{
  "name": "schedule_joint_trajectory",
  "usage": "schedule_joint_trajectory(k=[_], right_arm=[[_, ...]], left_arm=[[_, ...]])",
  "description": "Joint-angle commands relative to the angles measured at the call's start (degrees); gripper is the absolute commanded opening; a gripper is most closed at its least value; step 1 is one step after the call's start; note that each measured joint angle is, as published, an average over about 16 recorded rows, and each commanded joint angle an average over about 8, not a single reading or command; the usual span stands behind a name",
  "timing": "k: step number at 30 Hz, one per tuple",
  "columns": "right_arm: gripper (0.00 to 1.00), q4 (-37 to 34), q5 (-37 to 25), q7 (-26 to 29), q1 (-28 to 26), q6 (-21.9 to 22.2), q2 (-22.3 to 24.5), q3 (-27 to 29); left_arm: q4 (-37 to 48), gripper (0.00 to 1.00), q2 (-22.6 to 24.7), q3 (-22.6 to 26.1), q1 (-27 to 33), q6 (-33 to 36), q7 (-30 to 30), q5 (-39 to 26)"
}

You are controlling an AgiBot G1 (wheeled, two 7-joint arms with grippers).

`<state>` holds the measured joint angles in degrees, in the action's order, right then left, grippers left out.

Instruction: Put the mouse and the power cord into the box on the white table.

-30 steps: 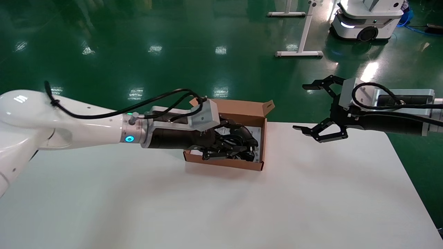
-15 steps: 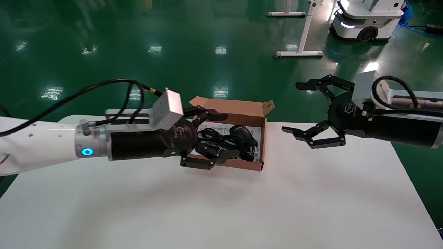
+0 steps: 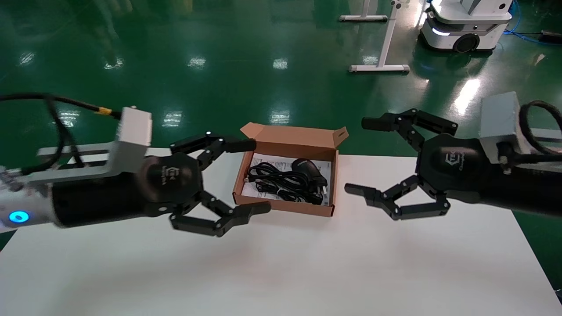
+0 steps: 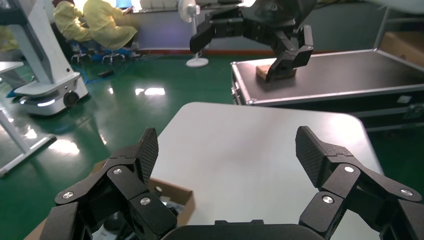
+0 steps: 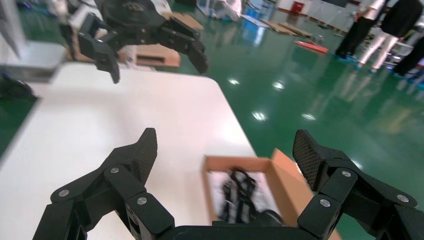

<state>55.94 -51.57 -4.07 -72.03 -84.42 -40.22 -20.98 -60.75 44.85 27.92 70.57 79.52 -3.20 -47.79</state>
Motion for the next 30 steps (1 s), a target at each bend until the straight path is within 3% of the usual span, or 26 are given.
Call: schedule_joint_trajectory(k=[1,15,30], right_arm=[[1.00,2.4,1.3,2.0,1.4,-0.2,0.7,0.7],[1.00,18.3,10.1,15.1,10.9,-1.3,5.4,5.1],[1.00,18.6,10.4,15.3,11.1,-1.4,5.5,5.3]], left_arm=[[-1.9,1.00,-1.4,-1.7,-1.3,0.9,-1.1,0.9],[-13.4,1.00,-10.2,-12.4,-9.3,6.4,-7.6,6.1],[-13.5,1.00,-10.3,-12.5,-9.5,6.5,-7.7,6.3]])
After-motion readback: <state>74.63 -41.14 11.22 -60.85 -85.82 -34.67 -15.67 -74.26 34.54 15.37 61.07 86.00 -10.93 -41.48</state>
